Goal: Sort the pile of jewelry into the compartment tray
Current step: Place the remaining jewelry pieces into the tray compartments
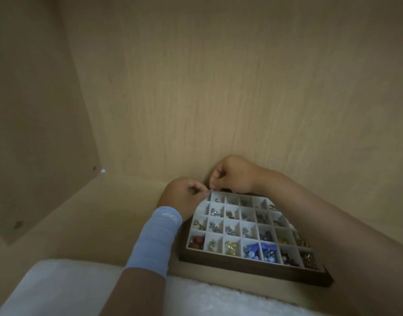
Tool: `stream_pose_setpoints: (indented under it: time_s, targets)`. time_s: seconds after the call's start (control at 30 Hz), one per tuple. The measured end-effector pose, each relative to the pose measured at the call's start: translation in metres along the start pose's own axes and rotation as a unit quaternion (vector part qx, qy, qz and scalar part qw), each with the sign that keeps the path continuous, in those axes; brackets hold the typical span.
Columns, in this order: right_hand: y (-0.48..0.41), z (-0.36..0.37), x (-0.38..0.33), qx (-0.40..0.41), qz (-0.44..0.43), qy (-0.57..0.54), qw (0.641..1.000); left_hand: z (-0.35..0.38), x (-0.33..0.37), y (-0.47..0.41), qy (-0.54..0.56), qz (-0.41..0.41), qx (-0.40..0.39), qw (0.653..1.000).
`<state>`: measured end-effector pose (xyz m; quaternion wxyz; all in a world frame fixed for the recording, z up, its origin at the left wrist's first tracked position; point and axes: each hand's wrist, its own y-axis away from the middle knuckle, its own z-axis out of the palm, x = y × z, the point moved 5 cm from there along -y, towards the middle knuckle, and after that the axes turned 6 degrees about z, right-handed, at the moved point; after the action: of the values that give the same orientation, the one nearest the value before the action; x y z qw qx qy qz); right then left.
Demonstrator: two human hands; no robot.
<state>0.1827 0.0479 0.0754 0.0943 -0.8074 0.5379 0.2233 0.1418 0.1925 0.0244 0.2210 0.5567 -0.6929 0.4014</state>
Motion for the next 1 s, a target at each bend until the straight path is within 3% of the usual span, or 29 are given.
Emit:
stream_pose_setpoints:
  time_s: [0.23,0.4,0.6,0.8,1.0]
  targets:
    - [-0.013,0.004,-0.021,-0.038,-0.035,0.157,0.986,-0.005,-0.007,-0.002,-0.073,0.004,0.018,0.997]
    - [-0.019,0.012,-0.025,-0.059,-0.048,0.187,0.979,-0.003,-0.008,-0.003,-0.078,0.01,0.004,0.997]
    - [-0.019,0.012,-0.018,-0.068,-0.043,0.101,0.992,0.001,-0.017,-0.005,-0.018,-0.012,0.016,1.0]
    - [-0.015,0.022,-0.002,-0.052,-0.029,0.065,0.996,0.001,-0.014,-0.004,-0.034,-0.007,0.016,0.999]
    - [0.034,-0.017,0.009,0.007,-0.017,-0.027,0.999,-0.002,0.002,-0.004,-0.087,0.035,0.026,0.995]
